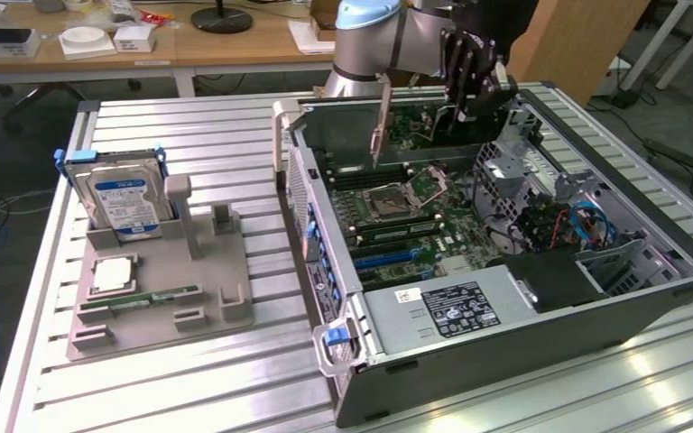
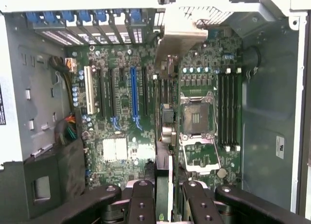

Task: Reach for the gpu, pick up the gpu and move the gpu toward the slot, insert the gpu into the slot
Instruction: 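Insert the gpu into the slot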

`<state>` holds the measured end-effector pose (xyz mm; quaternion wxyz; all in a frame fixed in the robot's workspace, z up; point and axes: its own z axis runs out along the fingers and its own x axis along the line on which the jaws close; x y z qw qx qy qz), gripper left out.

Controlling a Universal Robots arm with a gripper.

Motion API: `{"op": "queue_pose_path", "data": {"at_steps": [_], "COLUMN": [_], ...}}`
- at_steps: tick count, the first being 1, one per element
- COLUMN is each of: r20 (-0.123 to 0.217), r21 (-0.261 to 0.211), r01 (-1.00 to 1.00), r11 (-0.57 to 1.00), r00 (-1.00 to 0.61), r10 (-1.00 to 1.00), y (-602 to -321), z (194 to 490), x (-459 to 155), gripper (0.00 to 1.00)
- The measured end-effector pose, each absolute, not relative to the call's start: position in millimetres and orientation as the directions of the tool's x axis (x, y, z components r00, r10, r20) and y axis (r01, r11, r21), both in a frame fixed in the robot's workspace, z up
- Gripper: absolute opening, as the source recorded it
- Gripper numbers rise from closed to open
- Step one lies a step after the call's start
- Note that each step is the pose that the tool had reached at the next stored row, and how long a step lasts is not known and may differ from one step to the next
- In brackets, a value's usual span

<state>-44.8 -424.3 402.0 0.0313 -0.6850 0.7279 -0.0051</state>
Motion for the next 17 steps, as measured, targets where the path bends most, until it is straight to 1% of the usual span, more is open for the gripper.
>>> {"op": "queue_pose_path", "data": {"at_steps": [4,10,17], "r20": [-0.039,-0.038,-0.040], "r21": [-0.049,-0.038,-0.036], "r01": [-0.997,-0.997,-0.997], "r11": [0.062,0.062,0.062], "r00": [-0.060,-0.060,-0.060], "r10": [-0.997,-0.997,-0.997], "y": [-424.4,-424.3,-426.2], "z": [400.0,389.6,379.9], "x": [-44.9,-44.9,-44.8], "gripper": [0.27,0.27,0.27]}}
